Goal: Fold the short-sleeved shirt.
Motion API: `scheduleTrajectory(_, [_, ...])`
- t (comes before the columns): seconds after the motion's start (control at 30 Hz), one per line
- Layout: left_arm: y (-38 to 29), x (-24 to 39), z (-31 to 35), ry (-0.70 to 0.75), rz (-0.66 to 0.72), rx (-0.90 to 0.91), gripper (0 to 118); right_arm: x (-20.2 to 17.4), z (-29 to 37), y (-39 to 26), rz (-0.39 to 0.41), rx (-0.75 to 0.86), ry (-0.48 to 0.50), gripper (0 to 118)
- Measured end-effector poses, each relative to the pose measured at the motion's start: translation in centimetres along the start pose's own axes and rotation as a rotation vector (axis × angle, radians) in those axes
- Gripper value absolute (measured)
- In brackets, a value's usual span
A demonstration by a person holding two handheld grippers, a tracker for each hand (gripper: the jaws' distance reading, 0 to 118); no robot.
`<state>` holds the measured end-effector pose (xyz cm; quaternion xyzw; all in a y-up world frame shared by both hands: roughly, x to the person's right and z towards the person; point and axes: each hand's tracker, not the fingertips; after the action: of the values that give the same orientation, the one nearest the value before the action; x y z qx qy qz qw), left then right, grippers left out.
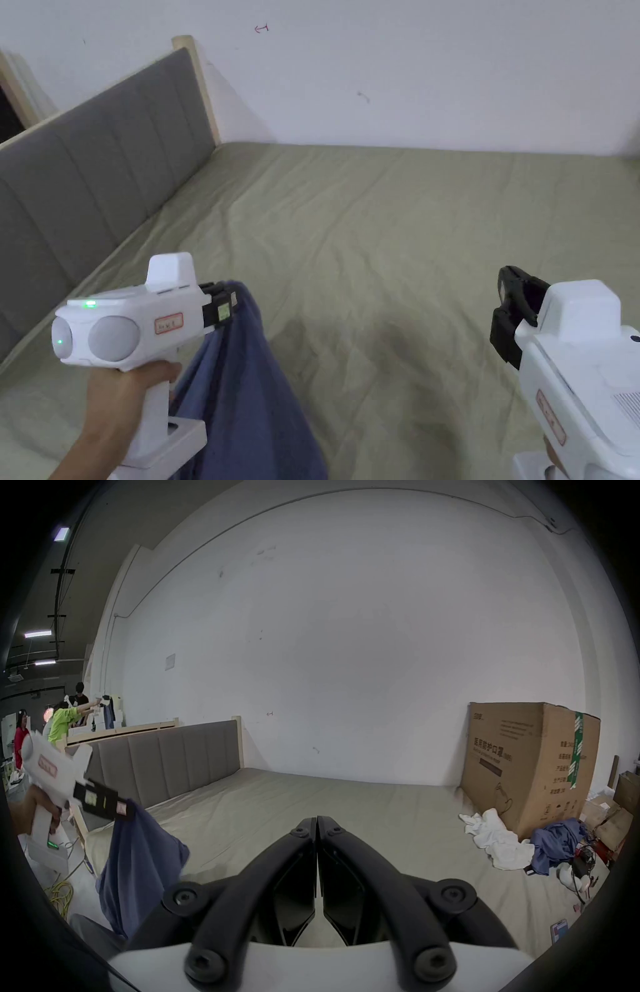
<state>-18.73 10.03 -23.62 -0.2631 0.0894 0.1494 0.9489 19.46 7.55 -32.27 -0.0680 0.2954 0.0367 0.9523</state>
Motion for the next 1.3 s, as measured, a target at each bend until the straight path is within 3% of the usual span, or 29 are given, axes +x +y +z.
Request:
scheduleTrajectory(0.33, [6.0,13.5,-0.1,-0.240,-0.237,0.100,0,5.1,4.6,0.7,0.009,0.053,-0.113,0])
scheduleTrajectory(0.63, [7.1,23.0,-3.3,-0.465,-0.276,0.094,0,9.3,7.9,0.8,0.009,0.069,-0.243,0])
scheduleTrajectory(0.77, [4.3,26.2,-5.7,-0.504,-0.340,0.035,0,10.7,9.0,0.6,0.001,0.062,-0.290,0])
scheduleTrajectory(0.9, [-0.5,28.2,-10.0,-0.574,-0.319,-0.119,0,11.7,9.4,-0.1,-0.001,0.042,-0.324,0])
scheduleTrajectory(1.3, [-16.5,27.9,-22.1,-0.389,-0.383,-0.528,0,12.6,9.5,-2.5,-0.025,-0.025,-0.349,0])
